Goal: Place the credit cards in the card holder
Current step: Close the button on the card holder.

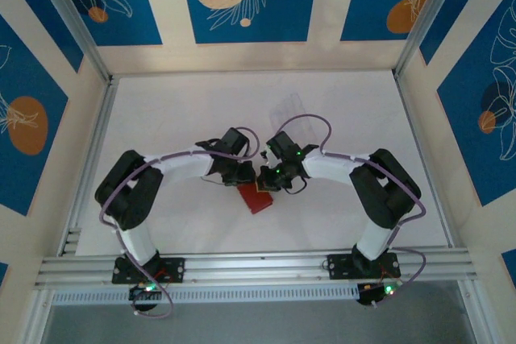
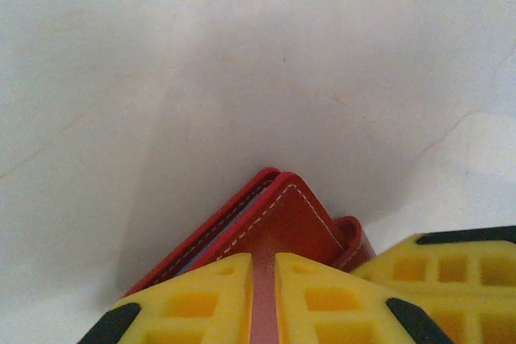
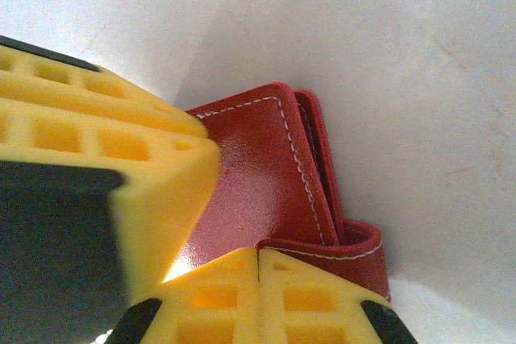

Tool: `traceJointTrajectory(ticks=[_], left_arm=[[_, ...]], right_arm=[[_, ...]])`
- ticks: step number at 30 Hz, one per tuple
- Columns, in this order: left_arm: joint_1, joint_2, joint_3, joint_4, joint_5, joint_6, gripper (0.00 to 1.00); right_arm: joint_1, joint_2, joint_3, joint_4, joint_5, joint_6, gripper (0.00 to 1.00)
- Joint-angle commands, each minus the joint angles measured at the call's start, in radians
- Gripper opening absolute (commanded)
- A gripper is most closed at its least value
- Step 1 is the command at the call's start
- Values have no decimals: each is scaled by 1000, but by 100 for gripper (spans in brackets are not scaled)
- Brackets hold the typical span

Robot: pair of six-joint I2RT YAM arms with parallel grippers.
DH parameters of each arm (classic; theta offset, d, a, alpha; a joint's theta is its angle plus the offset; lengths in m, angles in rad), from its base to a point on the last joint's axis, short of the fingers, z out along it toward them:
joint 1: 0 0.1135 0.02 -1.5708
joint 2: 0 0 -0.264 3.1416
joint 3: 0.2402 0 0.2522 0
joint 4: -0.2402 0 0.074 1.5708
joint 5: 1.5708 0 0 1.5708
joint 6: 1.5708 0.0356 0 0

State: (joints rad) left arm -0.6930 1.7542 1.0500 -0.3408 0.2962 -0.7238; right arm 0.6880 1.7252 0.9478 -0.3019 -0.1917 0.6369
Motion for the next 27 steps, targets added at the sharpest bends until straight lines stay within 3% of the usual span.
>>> traceJointTrajectory(ticks=[1,14,27], left_arm=[[23,-87,-22,73,103,-32,15],[36,-201,-263,74,38,-14,16],[-32,-83,-269,154,35,-28,15]], right_arm=[[17,57,-30,-57,28,12,0],[10,2,11,-97,-8,-11,0],[-10,-6,38,-92,-61,3,0]])
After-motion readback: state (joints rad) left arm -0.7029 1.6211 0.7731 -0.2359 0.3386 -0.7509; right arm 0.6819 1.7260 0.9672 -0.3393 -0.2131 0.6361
